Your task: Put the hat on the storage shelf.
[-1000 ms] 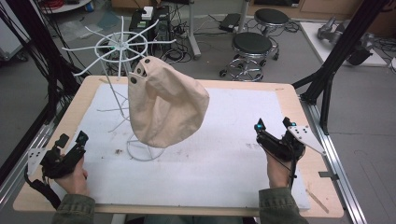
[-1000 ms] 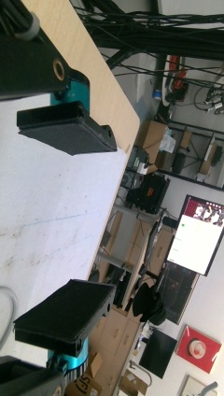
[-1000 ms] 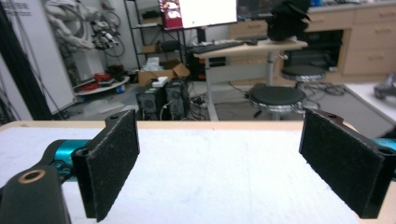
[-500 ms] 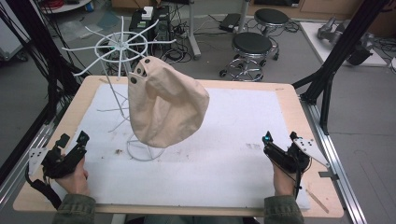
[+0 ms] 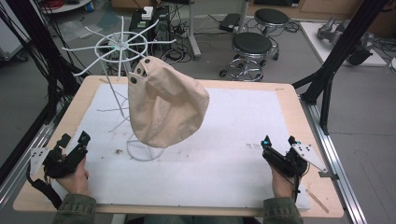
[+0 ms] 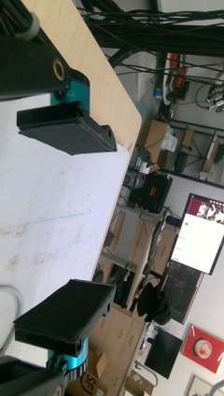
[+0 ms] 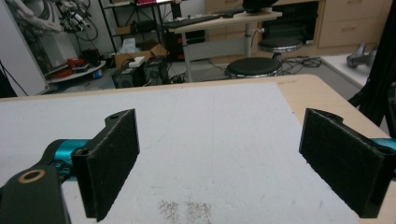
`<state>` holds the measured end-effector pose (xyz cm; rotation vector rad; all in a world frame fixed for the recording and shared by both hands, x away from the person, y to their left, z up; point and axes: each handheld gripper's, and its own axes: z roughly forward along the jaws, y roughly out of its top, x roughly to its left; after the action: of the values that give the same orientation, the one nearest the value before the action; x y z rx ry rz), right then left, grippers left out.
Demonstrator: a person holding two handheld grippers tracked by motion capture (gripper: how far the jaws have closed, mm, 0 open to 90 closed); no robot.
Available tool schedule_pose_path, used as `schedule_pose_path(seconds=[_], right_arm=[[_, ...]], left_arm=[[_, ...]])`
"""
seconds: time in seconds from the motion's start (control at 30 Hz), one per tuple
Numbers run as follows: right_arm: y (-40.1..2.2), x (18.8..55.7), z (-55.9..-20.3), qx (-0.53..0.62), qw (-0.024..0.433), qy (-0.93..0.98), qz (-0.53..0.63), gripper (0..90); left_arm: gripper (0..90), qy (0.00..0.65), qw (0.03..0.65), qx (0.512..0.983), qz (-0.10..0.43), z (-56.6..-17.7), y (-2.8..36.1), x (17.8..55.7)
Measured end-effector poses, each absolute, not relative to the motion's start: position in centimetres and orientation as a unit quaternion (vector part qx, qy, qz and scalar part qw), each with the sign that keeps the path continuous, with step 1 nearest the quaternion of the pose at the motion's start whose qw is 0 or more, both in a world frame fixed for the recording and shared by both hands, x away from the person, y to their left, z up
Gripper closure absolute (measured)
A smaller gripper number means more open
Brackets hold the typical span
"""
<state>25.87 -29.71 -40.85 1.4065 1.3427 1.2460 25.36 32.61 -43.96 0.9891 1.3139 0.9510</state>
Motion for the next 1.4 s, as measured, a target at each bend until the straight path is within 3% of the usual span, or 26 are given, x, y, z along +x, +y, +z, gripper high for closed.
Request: schedule_pose_path(seconds=[0.43, 1.4], right_arm=[[-28.77, 25.60, -41.21, 0.557, 0.419, 0.545, 0.465, 11.4], [-29.46, 25.38, -41.75, 0.564, 0.396, 0.525, 0.499, 13.4]], left_arm=[[26.6, 0.562, 0.584, 0.423, 0.407, -43.91, 32.59, 25.25], [26.6, 0.564, 0.585, 0.424, 0.400, -44.05, 32.42, 25.26]])
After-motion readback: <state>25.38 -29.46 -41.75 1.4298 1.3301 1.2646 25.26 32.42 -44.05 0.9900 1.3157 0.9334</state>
